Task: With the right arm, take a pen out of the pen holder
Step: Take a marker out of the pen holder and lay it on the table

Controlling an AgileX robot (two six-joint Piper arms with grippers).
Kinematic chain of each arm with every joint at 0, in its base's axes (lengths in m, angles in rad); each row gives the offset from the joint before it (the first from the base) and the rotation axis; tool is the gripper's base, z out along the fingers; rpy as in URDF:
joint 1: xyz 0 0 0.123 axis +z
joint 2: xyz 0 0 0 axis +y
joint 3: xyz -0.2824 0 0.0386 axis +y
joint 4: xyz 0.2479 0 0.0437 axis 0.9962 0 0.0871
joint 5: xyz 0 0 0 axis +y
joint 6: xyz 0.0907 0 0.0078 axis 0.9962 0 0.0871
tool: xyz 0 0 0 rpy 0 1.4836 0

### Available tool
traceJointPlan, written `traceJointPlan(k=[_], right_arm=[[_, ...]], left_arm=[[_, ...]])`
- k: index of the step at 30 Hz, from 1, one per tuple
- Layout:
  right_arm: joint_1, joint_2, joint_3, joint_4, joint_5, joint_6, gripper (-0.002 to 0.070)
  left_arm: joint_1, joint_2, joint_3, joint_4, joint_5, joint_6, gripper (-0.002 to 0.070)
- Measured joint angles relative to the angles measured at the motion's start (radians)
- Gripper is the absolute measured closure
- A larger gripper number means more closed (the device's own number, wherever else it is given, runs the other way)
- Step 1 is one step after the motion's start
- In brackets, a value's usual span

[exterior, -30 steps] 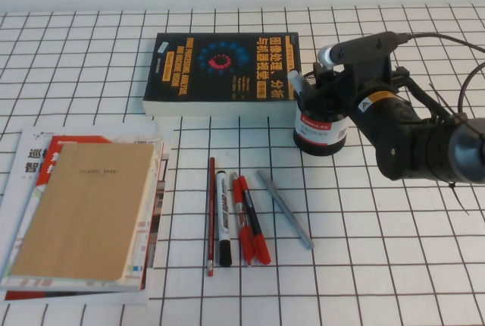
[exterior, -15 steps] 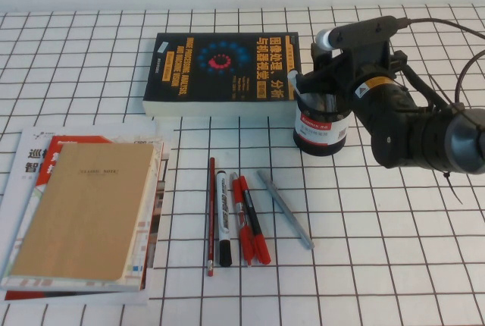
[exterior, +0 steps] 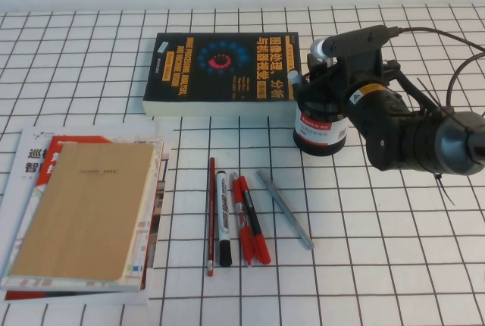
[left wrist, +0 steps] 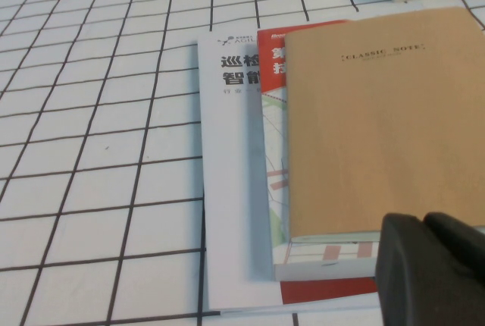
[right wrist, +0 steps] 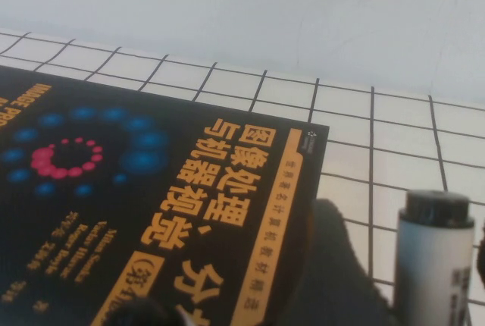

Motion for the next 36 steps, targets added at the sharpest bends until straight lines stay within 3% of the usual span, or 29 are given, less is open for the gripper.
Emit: traceJointPlan(k=[5,15,30,36], right_arm=[[0.0,0.002,-0.002,0.0,0.0,0.0,0.0355],[0.0,0.002,-0.004,0.0,0.0,0.0,0.0552],[0.0,-0.232,-0.004,0.0,0.158,-0.038,0.0557],[0.0,-0.412,-0.004,0.0,0.36,-0.065,0.0557]], left_arm=[[0.0,0.0,0.0,0.0,0.0,0.0,0.0679],[0.0,0.0,0.0,0.0,0.0,0.0,0.0679],[0.0,0.0,0.0,0.0,0.0,0.0,0.0679],[0.0,0.0,0.0,0.0,0.0,0.0,0.0679]])
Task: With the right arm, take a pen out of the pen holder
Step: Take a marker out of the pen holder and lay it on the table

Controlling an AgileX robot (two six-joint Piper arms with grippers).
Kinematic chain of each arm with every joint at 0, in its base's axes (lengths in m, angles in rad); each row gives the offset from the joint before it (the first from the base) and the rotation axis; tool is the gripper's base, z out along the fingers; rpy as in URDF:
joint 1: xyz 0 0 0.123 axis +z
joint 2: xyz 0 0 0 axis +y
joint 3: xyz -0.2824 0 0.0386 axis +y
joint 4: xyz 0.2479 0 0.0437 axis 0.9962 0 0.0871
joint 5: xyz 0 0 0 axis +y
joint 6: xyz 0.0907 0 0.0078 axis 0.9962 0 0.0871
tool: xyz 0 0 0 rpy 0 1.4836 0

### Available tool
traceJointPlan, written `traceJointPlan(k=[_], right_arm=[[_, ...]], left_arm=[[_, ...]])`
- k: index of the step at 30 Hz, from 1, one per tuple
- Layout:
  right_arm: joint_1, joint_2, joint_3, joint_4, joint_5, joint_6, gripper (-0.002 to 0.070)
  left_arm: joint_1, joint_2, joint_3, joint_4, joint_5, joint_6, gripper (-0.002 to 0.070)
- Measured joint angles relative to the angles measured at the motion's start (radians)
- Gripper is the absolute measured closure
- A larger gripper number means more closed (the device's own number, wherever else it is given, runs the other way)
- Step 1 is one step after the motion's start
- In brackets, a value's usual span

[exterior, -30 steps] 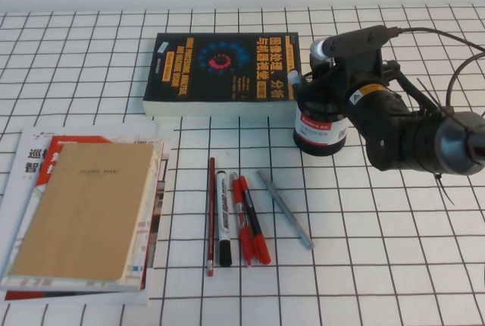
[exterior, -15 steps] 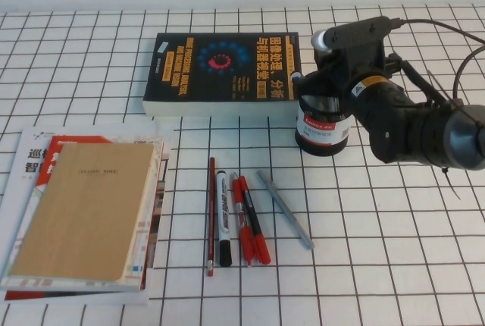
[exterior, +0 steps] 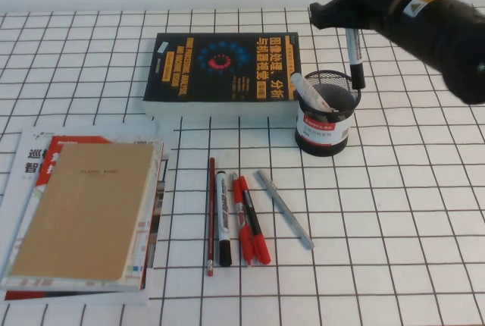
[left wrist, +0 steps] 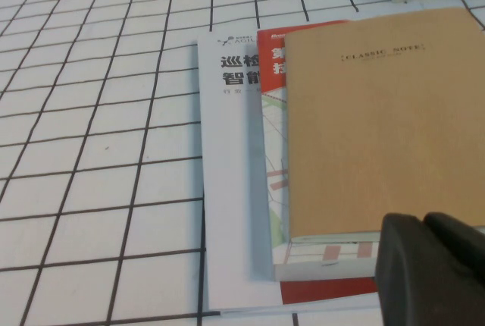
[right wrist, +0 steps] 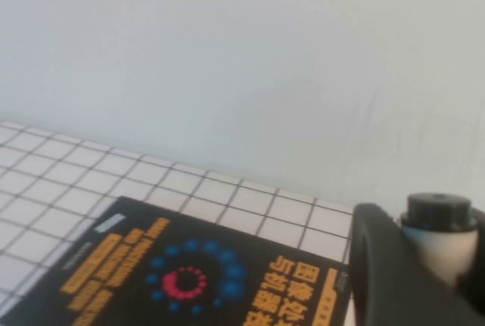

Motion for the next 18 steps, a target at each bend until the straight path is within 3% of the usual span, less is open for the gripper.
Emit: traceJointPlan(k=[5,12,18], right_arm=[[0.0,-0.169,0.0,0.026,0.265,-0.001,0.0557],[0.023,-0.229,0.0,0.032,0.687,0.151,0.0557],[0.09,-0.157,0.0,0.032,0.841,0.274,0.0557]], left_arm=[[0.0,0.0,0.0,0.0,0.0,0.0,0.0679],[0.0,0.0,0.0,0.0,0.0,0.0,0.0679],[0.0,0.0,0.0,0.0,0.0,0.0,0.0679]])
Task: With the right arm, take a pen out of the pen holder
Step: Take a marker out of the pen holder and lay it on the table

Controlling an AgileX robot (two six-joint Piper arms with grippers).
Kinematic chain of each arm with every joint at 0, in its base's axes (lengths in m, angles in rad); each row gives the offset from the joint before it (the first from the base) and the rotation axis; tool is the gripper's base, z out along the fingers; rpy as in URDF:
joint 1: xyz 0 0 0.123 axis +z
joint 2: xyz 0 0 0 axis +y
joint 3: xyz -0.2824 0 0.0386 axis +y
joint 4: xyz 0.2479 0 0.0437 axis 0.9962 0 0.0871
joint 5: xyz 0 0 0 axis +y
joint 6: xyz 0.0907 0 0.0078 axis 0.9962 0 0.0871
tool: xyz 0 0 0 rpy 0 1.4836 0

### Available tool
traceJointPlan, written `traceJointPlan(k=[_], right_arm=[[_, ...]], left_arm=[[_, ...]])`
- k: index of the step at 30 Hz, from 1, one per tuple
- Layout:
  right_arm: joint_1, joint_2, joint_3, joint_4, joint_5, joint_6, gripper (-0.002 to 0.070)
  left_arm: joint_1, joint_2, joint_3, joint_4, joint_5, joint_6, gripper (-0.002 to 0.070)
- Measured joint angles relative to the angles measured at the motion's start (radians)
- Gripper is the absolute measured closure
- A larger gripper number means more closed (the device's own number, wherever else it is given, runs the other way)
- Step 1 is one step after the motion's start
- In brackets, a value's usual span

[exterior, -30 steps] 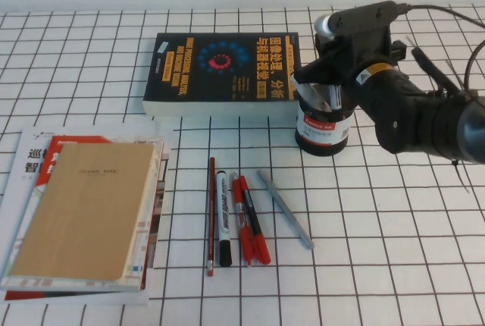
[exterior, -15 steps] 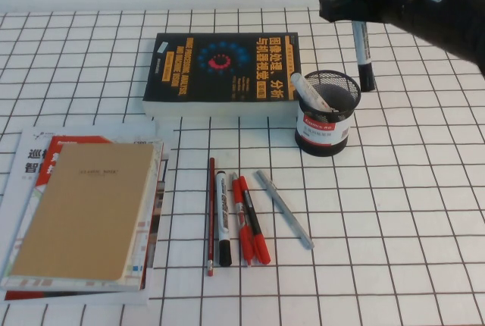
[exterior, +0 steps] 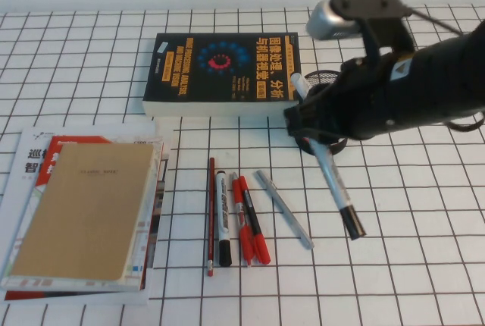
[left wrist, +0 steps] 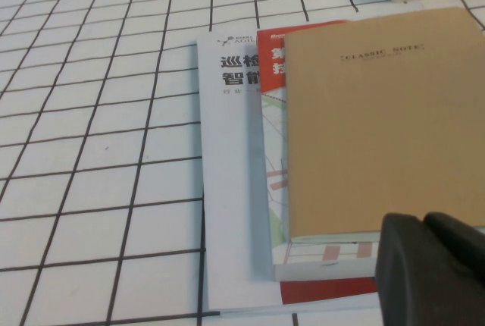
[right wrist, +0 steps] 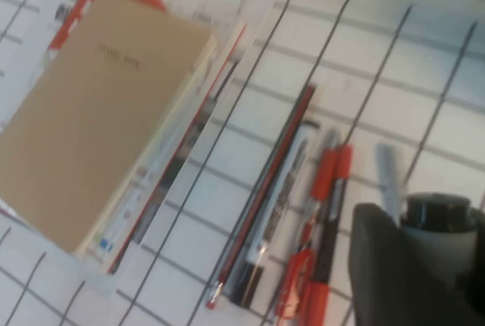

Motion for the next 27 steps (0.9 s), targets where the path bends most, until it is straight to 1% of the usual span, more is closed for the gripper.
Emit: traceJointPlan(k=[5,12,19,27], right_arm=[[0.039,0.117,0.0,0.049,-0.036,0.025,0.0557],[0.039,0.279,-0.035,0.117,-0.06,0.027,0.0557],[0.039,0.409,-0.144,0.124,-0.042,0.027,0.0557],[0.039,0.52,-0.21,0.124,-0.038,0.027,0.0557]], left_arm=[[0.0,0.0,0.0,0.0,0.0,0.0,0.0679],[0.0,0.0,0.0,0.0,0.0,0.0,0.0679],[0.0,0.0,0.0,0.0,0.0,0.0,0.0679],[0.0,0.0,0.0,0.0,0.0,0.0,0.0679]])
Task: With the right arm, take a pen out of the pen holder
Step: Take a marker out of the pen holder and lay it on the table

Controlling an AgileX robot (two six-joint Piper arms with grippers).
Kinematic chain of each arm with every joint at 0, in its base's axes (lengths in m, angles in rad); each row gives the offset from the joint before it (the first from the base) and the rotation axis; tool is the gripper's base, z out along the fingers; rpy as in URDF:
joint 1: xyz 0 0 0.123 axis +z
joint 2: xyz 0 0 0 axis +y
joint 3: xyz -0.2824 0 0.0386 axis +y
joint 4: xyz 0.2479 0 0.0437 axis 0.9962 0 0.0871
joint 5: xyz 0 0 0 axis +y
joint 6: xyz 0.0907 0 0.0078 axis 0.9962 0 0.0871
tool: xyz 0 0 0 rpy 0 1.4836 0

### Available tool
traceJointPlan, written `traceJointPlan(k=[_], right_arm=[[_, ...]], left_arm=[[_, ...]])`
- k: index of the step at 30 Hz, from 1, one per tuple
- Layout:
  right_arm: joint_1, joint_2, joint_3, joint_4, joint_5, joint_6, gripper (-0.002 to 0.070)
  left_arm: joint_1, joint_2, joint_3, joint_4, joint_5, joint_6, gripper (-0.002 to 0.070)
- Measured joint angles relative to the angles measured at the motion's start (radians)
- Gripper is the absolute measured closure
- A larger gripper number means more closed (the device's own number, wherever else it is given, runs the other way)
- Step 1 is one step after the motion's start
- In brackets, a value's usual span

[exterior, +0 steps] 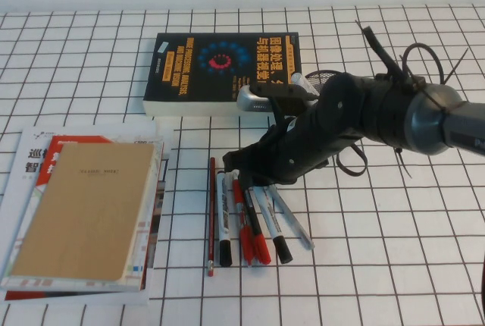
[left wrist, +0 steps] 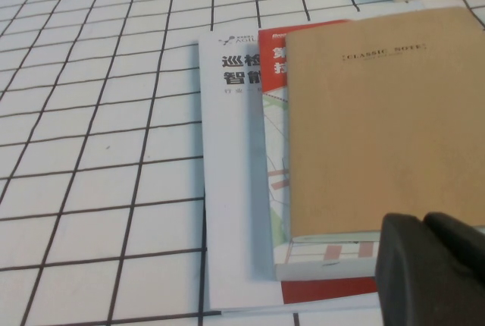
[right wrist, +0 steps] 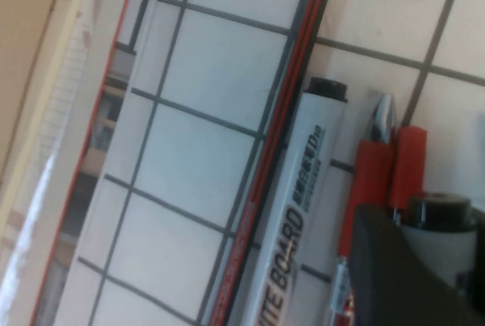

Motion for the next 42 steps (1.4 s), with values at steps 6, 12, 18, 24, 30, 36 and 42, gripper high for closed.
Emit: traceJointPlan(k=[6,12,18,24,30,36,42], right_arm=[[0.0,0.042,-0.013,0.0,-0.025,0.0,0.0557],[0.0,0.046,-0.014,0.0,-0.032,0.0,0.053],[0.0,0.046,-0.014,0.0,-0.032,0.0,0.0457],[0.002,-0.018,-0.014,-0.027,-0.003,0.0,0.0448],[0.02,-0.223,0.01,-0.091,0.087,0.0,0.0491],[0.022,-0.455,0.071,-0.169,0.219,-0.018,0.0658],[0.022,-0.709,0.221,-0.201,0.247,-0.018,0.0687]], left_arm=[[0.0,0.0,0.0,0.0,0.0,0.0,0.0679],[0.0,0.0,0.0,0.0,0.0,0.0,0.0679],[0.0,0.0,0.0,0.0,0.0,0.0,0.0679],[0.0,0.0,0.0,0.0,0.0,0.0,0.0679],[0.0,0.0,0.0,0.0,0.0,0.0,0.0679],[0.0,0.0,0.0,0.0,0.0,0.0,0.0679],[0.0,0.0,0.0,0.0,0.0,0.0,0.0679]])
